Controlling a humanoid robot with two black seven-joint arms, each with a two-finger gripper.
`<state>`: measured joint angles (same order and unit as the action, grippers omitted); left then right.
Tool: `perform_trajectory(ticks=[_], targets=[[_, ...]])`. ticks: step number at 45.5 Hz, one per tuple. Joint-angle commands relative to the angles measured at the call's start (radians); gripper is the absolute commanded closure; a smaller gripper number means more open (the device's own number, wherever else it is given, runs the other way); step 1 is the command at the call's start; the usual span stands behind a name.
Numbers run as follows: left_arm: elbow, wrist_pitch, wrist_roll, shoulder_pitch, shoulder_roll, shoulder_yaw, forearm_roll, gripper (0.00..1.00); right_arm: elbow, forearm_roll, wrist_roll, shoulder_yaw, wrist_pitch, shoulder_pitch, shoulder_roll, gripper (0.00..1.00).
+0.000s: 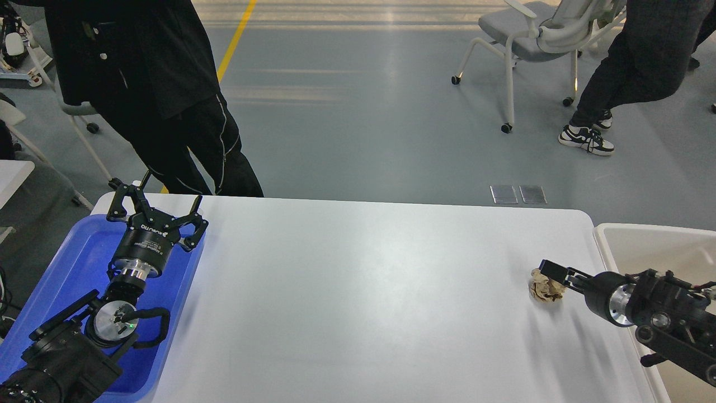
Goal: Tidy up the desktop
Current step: 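Move the right gripper down toward the crumpled paper ball, then close the right gripper on the crumpled paper ball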
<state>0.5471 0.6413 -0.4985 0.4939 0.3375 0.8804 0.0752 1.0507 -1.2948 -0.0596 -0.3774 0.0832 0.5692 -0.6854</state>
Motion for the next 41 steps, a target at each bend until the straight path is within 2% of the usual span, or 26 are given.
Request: perform_trajectory(ticks=[1, 11, 41], targets=[[0.001, 0.000, 0.000, 0.000, 0.000, 0.000, 0.000, 0.00, -0.061, -0.006, 0.001, 0.084, 0.036, 0.026, 0.037, 0.02], [-0.001, 0.000, 0.000, 0.000, 0.000, 0.000, 0.000, 0.00, -0.161, -0.003, 0.007, 0.212, 0.125, 0.070, 0.102, 0.02], [0.001, 0.000, 0.000, 0.000, 0.000, 0.000, 0.000, 0.00, -0.297, 0.015, 0.011, 0.218, 0.136, 0.090, 0.240, 0.01]])
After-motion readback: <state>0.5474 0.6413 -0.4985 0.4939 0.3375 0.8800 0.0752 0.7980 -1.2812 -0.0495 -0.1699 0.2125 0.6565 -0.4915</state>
